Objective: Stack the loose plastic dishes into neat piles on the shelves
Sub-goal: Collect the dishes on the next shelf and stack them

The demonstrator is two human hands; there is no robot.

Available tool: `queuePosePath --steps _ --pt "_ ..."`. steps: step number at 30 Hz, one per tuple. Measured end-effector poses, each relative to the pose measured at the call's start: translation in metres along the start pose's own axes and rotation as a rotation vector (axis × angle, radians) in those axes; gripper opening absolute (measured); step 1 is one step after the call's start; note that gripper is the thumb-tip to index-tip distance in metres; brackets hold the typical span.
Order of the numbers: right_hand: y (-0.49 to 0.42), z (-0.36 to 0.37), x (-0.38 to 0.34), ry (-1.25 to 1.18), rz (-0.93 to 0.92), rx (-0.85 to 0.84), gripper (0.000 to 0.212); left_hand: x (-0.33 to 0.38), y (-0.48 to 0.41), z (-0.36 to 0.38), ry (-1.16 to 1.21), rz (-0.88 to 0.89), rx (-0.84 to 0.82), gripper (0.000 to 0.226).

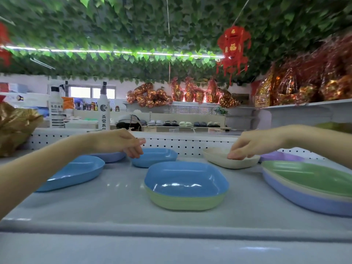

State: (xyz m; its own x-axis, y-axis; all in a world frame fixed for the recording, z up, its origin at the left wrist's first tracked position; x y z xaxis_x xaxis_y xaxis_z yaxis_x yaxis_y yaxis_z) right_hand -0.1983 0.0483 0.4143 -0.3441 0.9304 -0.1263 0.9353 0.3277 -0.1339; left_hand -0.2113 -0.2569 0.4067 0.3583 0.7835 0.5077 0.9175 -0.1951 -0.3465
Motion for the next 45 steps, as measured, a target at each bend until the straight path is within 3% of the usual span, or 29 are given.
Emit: queuePosePath --steps 3,6,8,10,11,13,15,18,21,24,28,31,39,45 --pt "-0.004 0.001 0.007 0.038 -0.003 -0.021 0.037 -0.001 0.001 -0.002 -0.008 -0.020 -0.014 0.051" --pt "-0.006 0.000 0.012 0.025 -0.031 -0.013 0.040 -0.009 0.003 -0.002 0.056 -0.028 0.029 0.032" --pt "-0.007 0.001 0.013 0.008 -0.048 -0.004 0.030 -0.010 0.004 -0.003 0.091 -0.070 0.056 0.038" --pt "-0.009 0.002 0.011 -0.010 -0.073 0.021 0.011 -0.009 0.002 -0.005 0.050 -0.015 0.073 0.081" --pt "-0.010 0.002 0.008 -0.028 -0.089 0.034 0.008 -0.013 -0.002 -0.005 0.012 0.003 0.068 0.098" --pt "-0.013 0.004 0.005 -0.059 -0.115 0.046 0.014 -0.021 -0.004 -0.005 -0.075 0.014 0.045 0.105" --pt "-0.013 0.003 0.005 -0.085 -0.116 0.050 0.013 -0.021 -0.001 -0.009 -0.124 0.025 0.057 0.077" --pt "-0.008 0.002 0.009 -0.079 -0.092 0.016 0.010 -0.017 0.003 -0.006 -0.089 0.087 0.017 0.006" --pt "-0.006 0.003 0.014 -0.045 -0.081 0.000 0.017 -0.015 0.004 -0.005 -0.032 0.113 0.039 0.027" --pt "-0.009 -0.006 0.009 -0.003 -0.132 0.143 0.014 -0.006 0.004 -0.011 -0.027 0.171 0.132 0.035" --pt "-0.001 -0.037 -0.009 -0.037 -0.175 0.361 0.013 0.023 0.014 -0.043 0.099 0.210 0.358 0.019" --pt "0.019 -0.057 -0.024 -0.088 -0.174 0.444 0.004 0.056 0.029 -0.058 0.185 0.236 0.429 0.008" --pt "0.080 -0.099 -0.028 -0.125 -0.137 0.693 0.015 0.125 0.076 -0.025 0.145 0.471 0.208 0.009" --pt "0.111 -0.095 -0.029 -0.168 -0.147 0.724 0.017 0.112 0.089 -0.004 0.027 0.379 -0.098 0.012"
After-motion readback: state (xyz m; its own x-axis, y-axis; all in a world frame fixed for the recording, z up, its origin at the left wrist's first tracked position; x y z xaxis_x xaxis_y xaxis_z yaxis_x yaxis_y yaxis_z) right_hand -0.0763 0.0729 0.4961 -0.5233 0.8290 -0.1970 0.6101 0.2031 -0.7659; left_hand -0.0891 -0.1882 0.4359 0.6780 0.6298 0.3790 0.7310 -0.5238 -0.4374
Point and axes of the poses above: each hand's wrist, its own y-axis away from the middle knuckle, its own z-axis out of the palm, x = y × z, the point moved 7 cm from there along -y, towards the middle knuckle, and after that the axes turned 13 degrees about x, right-handed, at the moved point
